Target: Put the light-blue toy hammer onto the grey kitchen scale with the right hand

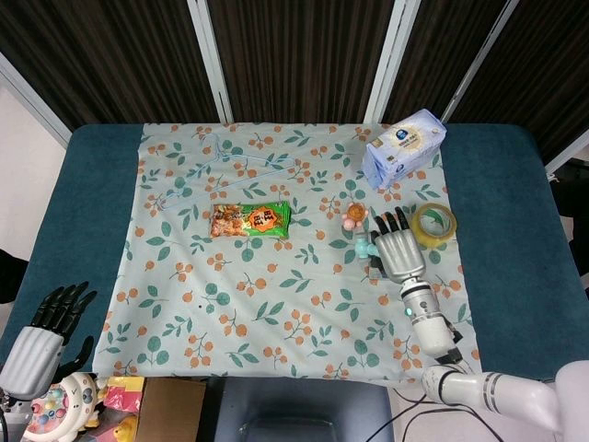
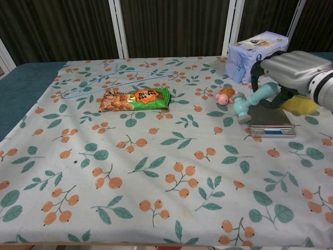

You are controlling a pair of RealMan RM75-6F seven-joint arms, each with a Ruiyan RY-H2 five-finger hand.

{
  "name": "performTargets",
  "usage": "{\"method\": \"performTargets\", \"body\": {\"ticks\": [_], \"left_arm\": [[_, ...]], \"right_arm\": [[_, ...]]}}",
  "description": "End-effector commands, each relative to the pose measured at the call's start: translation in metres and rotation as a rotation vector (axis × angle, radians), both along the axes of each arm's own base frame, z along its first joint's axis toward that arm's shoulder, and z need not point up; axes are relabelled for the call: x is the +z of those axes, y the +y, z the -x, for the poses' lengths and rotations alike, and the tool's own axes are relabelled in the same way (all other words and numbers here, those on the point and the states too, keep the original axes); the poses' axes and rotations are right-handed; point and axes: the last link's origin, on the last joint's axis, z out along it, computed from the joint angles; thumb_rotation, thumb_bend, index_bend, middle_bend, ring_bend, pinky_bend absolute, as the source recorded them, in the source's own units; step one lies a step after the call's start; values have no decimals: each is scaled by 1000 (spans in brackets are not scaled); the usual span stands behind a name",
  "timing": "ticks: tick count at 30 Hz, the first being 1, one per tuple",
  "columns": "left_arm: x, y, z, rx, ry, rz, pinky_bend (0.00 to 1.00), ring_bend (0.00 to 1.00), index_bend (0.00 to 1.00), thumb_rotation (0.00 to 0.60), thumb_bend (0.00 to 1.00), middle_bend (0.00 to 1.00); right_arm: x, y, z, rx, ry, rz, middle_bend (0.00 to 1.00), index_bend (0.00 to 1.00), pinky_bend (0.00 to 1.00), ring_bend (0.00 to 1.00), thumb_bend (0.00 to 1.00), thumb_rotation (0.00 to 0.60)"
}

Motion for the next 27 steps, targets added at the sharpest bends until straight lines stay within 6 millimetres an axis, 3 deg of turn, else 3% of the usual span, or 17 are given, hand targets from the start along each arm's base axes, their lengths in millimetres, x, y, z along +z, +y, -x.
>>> {"method": "performTargets", "body": {"ticks": [1, 10, 18, 21, 27], "left_arm": [[-1, 0, 0, 2, 3, 1, 88, 6, 0, 600, 499, 0], [-3, 3, -2, 5, 10, 4, 88, 7, 0, 600, 499, 0], [-5, 3, 0, 9, 14, 7, 88, 6, 0, 600, 500, 0], [-6, 3, 0, 11, 18, 12, 88, 6, 0, 600, 499, 0], [-6, 4, 0, 12, 19, 15, 88, 6, 0, 600, 500, 0]], "right_arm": [[11, 1, 16, -32, -23, 12, 267, 1000, 114, 159, 525, 600], [8, 0, 44, -89, -38, -6, 267, 1000, 116, 160, 526, 600], [-10, -4, 63, -136, -12, -21, 267, 959, 122, 160, 517, 600], [-17, -8, 68, -154, 2, -32, 266, 843, 123, 159, 489, 600], [-18, -13, 74, -147, 1, -15, 200, 376, 124, 139, 450, 600]]}}
